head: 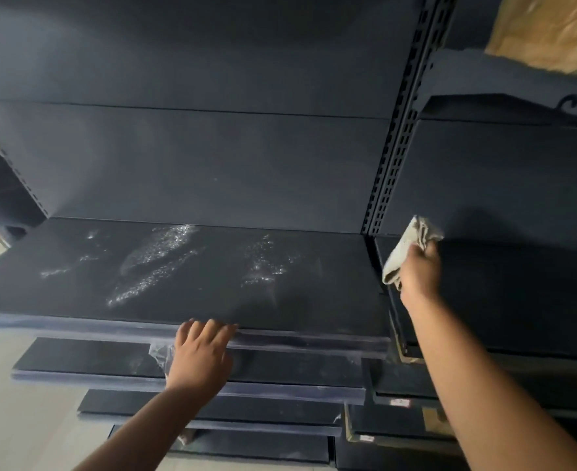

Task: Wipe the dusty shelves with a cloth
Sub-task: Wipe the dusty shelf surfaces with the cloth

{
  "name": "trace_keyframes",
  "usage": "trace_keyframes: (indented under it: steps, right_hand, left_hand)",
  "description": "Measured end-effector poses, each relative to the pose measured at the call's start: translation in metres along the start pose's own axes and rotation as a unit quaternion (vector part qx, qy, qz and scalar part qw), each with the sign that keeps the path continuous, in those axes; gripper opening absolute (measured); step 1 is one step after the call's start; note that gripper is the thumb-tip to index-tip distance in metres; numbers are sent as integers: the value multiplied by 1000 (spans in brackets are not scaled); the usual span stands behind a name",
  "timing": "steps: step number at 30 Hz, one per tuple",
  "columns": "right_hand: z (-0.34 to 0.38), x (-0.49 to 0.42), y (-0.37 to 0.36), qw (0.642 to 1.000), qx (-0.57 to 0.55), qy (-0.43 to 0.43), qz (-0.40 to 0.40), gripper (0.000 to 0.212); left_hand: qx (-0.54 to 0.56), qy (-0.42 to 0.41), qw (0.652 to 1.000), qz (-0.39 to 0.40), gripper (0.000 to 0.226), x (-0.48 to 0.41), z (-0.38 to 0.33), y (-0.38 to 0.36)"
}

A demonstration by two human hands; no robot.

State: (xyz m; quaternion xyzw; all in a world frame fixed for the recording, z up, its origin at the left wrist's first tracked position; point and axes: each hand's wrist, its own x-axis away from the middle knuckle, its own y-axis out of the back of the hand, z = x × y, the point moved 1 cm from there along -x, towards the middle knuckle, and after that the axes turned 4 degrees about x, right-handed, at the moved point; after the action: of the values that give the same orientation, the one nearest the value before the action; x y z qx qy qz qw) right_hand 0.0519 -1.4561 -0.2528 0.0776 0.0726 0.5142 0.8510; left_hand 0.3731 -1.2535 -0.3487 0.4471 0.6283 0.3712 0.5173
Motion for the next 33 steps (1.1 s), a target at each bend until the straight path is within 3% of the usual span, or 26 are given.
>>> trace_keyframes:
  steps: [2, 4, 7, 9, 11, 13, 15, 16, 17, 19, 23, 25, 28, 31, 33]
  right_hand:
    - [-10, 18, 1, 972, 193, 129, 24, 29]
    - [-28, 41, -12, 903, 361, 212, 93, 30]
    - [-58, 80, -46, 786, 550, 204, 197, 46]
    - [-62, 110, -78, 762, 576, 188, 228, 57]
    - [-51, 141, -117, 779, 544, 177, 256, 57]
    - [-30, 173, -160, 821, 465, 151, 295, 50]
    - [-2, 209, -197, 895, 285, 66, 338, 39]
    - [12, 225, -212, 924, 154, -19, 351, 33]
    - [24, 236, -224, 927, 23, -112, 357, 28]
    - [38, 239, -237, 917, -119, -208, 318, 19]
    - [49, 200, -199, 951, -165, -186, 184, 11]
    - [41, 164, -159, 976, -134, -131, 112, 14]
    - [24, 123, -100, 998, 59, -10, -7, 29]
    - [7, 113, -71, 962, 265, 43, -45, 38]
    - [-6, 111, -75, 928, 370, 36, -10, 41]
  left_hand:
    - [32, -19, 999, 1, 40, -3, 5, 2]
    - [79, -35, 996, 3, 39, -6, 11, 4]
    - [119, -56, 991, -5, 40, -10, 22, 9]
    - [105, -52, 993, 2, 40, -7, 35, 12]
    - [82, -38, 996, 18, 43, 0, 54, 16]
    - [63, -33, 997, 23, 48, 7, 77, 18]
    - [55, -34, 998, 18, 51, 11, 99, 21]
    - [54, -34, 998, 16, 52, 12, 109, 24]
    - [53, -36, 998, 13, 52, 12, 118, 26]
    - [53, -50, 997, 9, 53, 12, 133, 31]
    - [69, -89, 994, -9, 55, 13, 150, 34]
    - [84, -99, 991, -21, 55, 14, 151, 33]
    - [100, -104, 989, -29, 54, 14, 153, 32]
    - [105, -116, 987, -26, 51, 12, 158, 33]
    - [106, -140, 984, -26, 47, 11, 162, 37]
